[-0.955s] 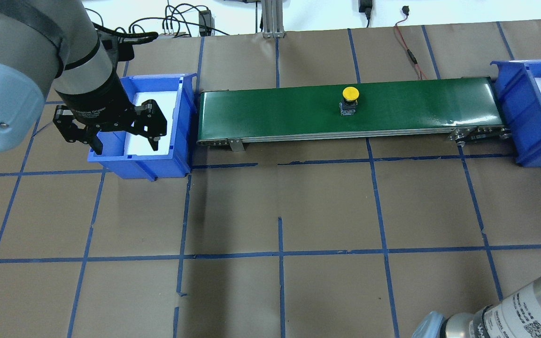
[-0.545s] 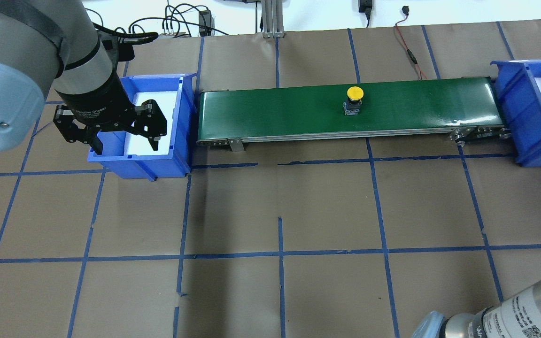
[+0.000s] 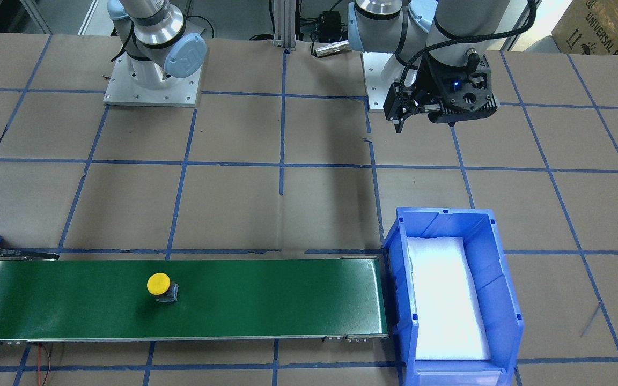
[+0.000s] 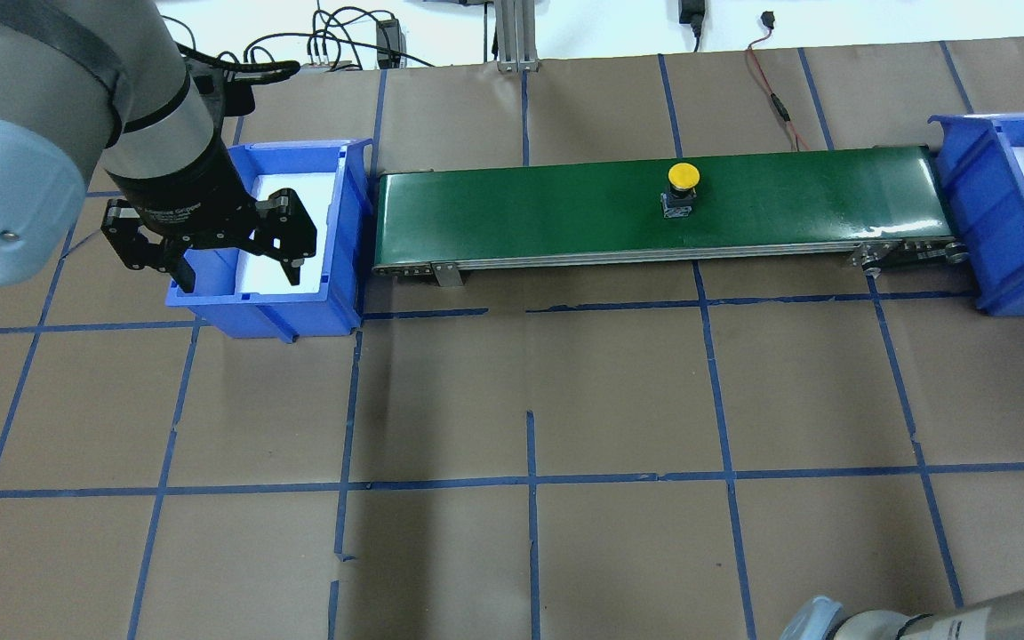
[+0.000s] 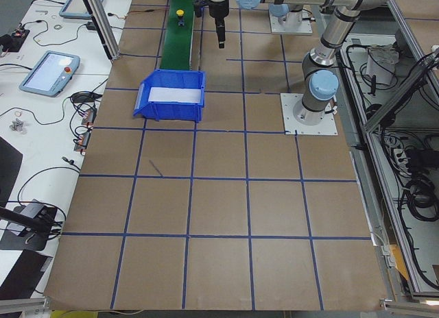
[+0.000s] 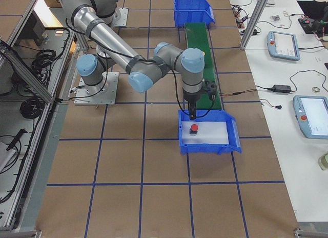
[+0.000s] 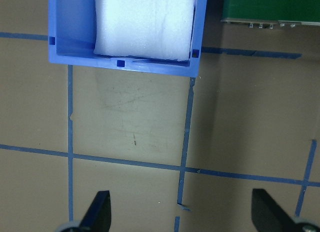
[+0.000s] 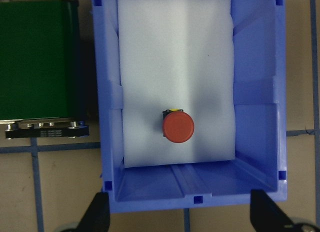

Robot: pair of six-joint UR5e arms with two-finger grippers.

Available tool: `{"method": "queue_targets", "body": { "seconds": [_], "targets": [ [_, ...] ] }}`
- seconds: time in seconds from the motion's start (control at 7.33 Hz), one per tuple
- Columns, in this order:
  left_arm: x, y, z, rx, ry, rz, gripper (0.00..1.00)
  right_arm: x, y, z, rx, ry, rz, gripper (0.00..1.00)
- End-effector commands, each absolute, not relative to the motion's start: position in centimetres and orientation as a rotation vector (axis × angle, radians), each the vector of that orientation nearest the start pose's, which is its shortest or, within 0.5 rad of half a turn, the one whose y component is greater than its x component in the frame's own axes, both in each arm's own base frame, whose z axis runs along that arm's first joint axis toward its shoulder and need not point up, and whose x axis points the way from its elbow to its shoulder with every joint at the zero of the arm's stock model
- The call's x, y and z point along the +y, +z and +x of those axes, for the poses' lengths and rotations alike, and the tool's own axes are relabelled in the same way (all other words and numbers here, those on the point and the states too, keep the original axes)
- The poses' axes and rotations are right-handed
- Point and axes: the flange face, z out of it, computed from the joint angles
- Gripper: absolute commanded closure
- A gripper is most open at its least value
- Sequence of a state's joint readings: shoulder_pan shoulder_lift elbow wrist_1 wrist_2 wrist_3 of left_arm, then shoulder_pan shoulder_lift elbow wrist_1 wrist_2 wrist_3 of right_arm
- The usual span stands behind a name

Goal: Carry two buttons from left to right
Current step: 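Move the right gripper back over the belt toward the yellow button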

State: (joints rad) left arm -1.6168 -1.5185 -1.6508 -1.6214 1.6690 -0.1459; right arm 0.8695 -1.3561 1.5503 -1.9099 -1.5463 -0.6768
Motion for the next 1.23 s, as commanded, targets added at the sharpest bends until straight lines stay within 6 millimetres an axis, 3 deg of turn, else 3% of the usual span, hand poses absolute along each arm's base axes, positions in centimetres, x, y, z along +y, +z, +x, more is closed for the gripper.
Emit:
{"method": "queue_targets", "body": {
  "seconds": [0.0,0.27,0.41,0.55,0.82,1.09],
  "targets": [
    [-45.5,46.9,-14.5,3.031,0.104,-0.145,0.0,-57.9,43.2,-14.4,3.195,-0.227,-0.079,0.0],
    [-45.5,46.9,-14.5,3.031,0.104,-0.145,0.0,-60.7,39.9,-5.8,3.157,-0.159,-0.025,0.0],
    [-45.5,46.9,-14.5,3.031,0.104,-0.145,0.0,-62.6,34.9,-3.2,3.131,-0.053,-0.067,0.0],
    [-45.5,47.0,-14.5,3.031,0.102,-0.146,0.0,-63.2,33.1,-3.1,3.128,-0.043,-0.075,0.0],
    [-45.5,46.9,-14.5,3.031,0.104,-0.145,0.0,-61.8,30.8,-2.6,3.114,0.03,-0.09,0.0],
    [-45.5,47.0,-14.5,3.031,0.102,-0.146,0.0,-61.6,30.4,-2.5,3.119,0.005,-0.084,0.0]
  ]
}}
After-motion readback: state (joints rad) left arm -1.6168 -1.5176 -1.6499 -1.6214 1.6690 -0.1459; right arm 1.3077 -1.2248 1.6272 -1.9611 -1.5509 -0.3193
